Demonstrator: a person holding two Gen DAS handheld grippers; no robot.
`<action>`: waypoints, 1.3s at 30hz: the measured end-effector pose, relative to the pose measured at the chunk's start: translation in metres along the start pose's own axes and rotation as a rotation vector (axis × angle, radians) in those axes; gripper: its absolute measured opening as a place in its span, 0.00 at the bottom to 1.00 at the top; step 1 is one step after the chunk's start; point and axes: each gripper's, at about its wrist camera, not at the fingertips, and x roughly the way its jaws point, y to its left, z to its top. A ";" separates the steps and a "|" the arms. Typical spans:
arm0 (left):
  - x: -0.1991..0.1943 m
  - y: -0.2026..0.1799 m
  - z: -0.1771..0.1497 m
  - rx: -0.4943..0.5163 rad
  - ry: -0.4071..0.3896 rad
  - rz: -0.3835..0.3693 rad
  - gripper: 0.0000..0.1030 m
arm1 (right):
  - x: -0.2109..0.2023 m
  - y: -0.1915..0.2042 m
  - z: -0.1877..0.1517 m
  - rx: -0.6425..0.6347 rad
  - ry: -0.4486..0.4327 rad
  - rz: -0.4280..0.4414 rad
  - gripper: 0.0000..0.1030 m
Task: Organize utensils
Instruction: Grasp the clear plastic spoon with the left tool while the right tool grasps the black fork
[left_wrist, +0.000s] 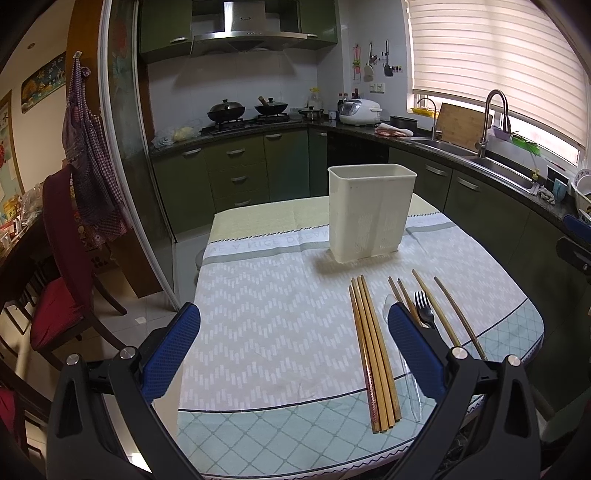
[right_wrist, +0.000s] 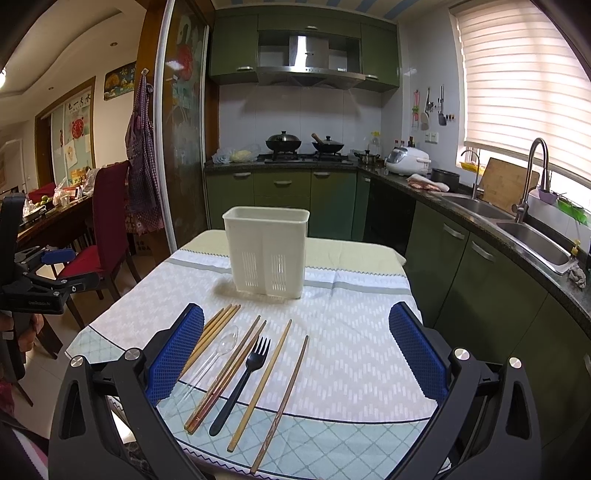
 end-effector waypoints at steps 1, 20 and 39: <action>0.002 -0.001 0.002 0.002 0.009 -0.008 0.94 | 0.005 -0.001 -0.001 0.007 0.021 -0.001 0.96; 0.149 -0.091 0.015 0.091 0.524 -0.205 0.67 | 0.095 -0.048 -0.003 0.216 0.393 0.059 0.90; 0.196 -0.133 -0.003 0.073 0.733 -0.229 0.24 | 0.102 -0.049 -0.006 0.209 0.405 0.100 0.90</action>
